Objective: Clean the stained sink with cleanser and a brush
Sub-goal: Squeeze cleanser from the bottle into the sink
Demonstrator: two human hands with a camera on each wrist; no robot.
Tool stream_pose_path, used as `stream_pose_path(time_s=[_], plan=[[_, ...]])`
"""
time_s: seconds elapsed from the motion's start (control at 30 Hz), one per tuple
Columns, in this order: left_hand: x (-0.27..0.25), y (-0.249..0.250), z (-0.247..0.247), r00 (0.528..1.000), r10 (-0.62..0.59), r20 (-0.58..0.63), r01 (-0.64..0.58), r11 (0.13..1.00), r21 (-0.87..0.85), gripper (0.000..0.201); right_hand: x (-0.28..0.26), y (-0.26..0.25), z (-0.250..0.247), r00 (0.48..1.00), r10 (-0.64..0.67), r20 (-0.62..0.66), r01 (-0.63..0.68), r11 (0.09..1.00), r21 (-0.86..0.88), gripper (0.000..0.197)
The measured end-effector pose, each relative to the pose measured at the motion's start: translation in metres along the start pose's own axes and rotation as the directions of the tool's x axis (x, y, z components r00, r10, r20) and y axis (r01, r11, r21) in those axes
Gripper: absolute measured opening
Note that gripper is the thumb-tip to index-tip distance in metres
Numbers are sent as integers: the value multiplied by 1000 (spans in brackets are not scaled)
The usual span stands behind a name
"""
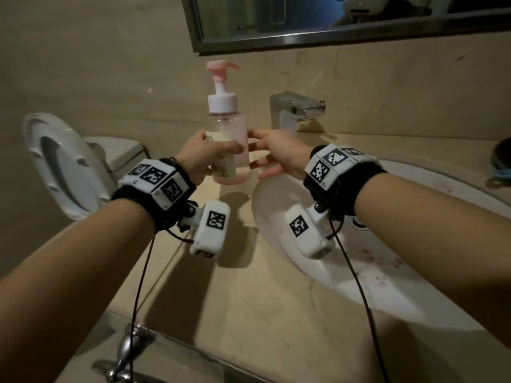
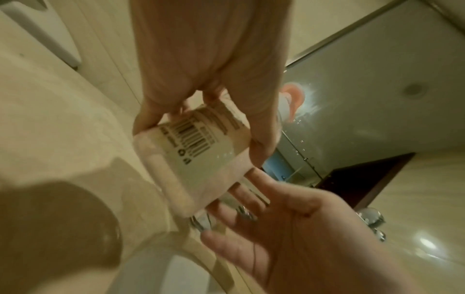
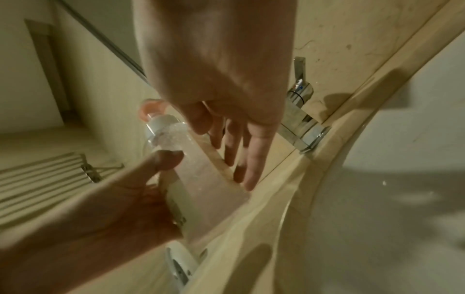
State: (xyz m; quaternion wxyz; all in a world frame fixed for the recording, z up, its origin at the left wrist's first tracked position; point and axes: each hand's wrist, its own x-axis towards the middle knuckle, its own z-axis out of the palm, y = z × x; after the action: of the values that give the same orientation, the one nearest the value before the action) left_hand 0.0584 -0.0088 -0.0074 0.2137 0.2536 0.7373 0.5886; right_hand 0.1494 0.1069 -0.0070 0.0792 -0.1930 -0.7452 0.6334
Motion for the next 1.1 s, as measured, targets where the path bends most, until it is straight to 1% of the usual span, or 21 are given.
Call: stream_pose_path(time_s=[0.07,0.17,0.23,0.3,0.33,0.43,0.47,0.53,0.63,0.7,0.77,0.83,0.87,0.93,0.97,1.0,1.1], plan=[[15,-1,-4,1000,-4,-22,4,1000,-1,95,12,5,-1,1000,-10,1,10,1000,13,53],[36,-6,-4,1000,16,-24,-16,1000,-5,92,30,5,1,1000,-23,-19,23,1000,-11,62],[52,-15,-3,998,15,-67,-16,1000,-11,97,39,5,3,999,-37,-38,36,999,-32,60],[62,-23,-1,996,-13,-94,12,1000,-15,102,44,6,3,998,-42,-40,39,996,-78,53],[64,-26,1,994,-29,-103,28,1000,-13,98,46,8,3,999,-36,-36,32,994,-101,52],[64,-26,9,988,-43,-148,46,999,22,74,55,14,0,999,-36,-23,31,977,-211,52],[67,-25,10,986,-33,-162,41,998,41,72,58,16,-2,999,-35,-16,30,972,-231,54],[72,-22,14,982,-30,-186,46,995,85,77,61,17,-4,999,-32,-18,27,969,-247,55],[77,-20,21,972,-22,-234,55,989,136,82,63,18,-5,998,-49,-48,33,959,-282,50],[78,-20,26,962,-13,-272,55,988,147,83,62,20,-7,996,-58,-66,41,972,-231,49],[77,-22,29,954,-27,-299,81,982,169,87,59,23,-14,993,-52,-104,33,983,-182,49],[71,-21,30,953,-82,-293,147,967,208,85,51,26,-23,988,-33,-152,15,993,-118,47],[68,-22,30,954,-120,-274,181,960,212,78,46,27,-27,987,-3,-158,-6,999,-53,45],[59,-24,33,959,-176,-223,220,957,189,57,34,30,-37,987,35,-157,-31,999,28,41],[52,-25,36,961,-193,-196,231,954,193,49,27,32,-41,984,51,-168,-46,998,30,38],[46,-28,40,965,-203,-169,236,950,207,45,20,34,-46,981,58,-183,-53,998,32,34],[25,-32,51,969,-223,-107,242,941,237,39,3,42,-57,975,64,-212,-64,998,3,26]])
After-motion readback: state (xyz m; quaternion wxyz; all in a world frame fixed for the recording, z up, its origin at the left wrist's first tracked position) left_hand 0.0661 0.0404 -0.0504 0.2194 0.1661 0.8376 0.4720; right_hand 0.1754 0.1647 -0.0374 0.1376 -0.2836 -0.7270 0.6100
